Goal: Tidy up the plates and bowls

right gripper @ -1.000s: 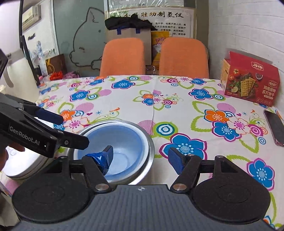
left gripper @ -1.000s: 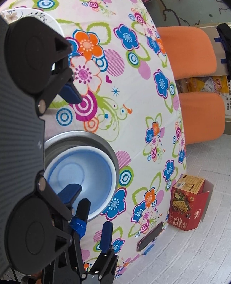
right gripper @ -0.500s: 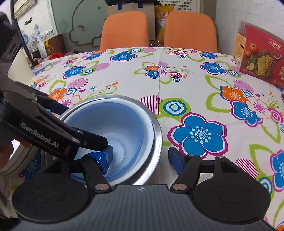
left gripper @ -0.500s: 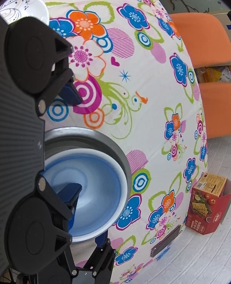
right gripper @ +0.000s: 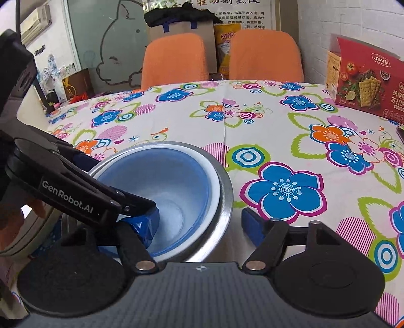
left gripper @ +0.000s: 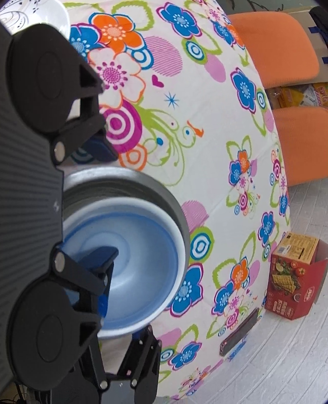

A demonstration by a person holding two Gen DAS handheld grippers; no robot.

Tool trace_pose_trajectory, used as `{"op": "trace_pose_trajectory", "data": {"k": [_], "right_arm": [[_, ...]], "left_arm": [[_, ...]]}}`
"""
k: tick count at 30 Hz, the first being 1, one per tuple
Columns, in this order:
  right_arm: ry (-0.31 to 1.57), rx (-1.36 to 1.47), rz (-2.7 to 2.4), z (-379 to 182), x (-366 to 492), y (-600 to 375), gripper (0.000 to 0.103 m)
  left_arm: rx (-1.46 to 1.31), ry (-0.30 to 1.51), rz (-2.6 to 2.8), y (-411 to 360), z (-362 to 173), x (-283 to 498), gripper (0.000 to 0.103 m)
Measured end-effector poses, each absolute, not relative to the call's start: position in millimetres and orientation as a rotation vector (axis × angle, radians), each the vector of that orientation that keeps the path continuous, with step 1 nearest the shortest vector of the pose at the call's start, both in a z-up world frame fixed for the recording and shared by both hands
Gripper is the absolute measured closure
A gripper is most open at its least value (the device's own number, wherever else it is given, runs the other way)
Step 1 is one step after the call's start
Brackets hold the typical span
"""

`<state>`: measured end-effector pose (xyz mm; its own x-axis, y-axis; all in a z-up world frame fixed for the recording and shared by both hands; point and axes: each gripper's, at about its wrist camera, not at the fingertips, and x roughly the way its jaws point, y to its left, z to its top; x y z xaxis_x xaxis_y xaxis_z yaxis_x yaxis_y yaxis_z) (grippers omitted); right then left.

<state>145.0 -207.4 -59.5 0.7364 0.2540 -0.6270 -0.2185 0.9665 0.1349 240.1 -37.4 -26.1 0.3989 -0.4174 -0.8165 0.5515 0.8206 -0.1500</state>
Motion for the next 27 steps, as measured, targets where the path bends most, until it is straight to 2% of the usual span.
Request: {"op": "trace_pose_trajectory", "data": {"k": [3,5,8,10,18,22,27], "right_arm": [[0.696,0.067,0.315,-57.6,142.9,-205.8,0.067],[0.695,0.046,0.300,-54.0,141.1,-201.2,0.067],[0.675,0.051,0.286,-42.3,134.3,-202.2,0.067],[0.660,0.033,0.289,-27.6,129.7,-199.9,0.064],[0.504,-0.022,0.365,44.4,126.7,-170.9,0.062],[0.473,-0.037,0.458,56.4,131.7,-134.9,0.061],[0.519,-0.041,0.588,45.7,135.3,-90.8,0.061]], "left_arm": [[0.108,1.020,-0.592,-39.3,-22.8,240.4,0.050],[0.063,1.026,-0.585,-37.6,-13.9,241.7,0.052],[0.051,0.961,-0.575,-36.5,17.8,238.0,0.052],[0.046,0.921,-0.568,-30.3,40.8,234.7,0.052],[0.021,0.853,-0.423,43.6,103.3,214.7,0.052],[0.027,0.870,-0.317,83.0,101.2,199.5,0.052],[-0.009,0.957,-0.232,129.6,65.8,181.9,0.052]]}}
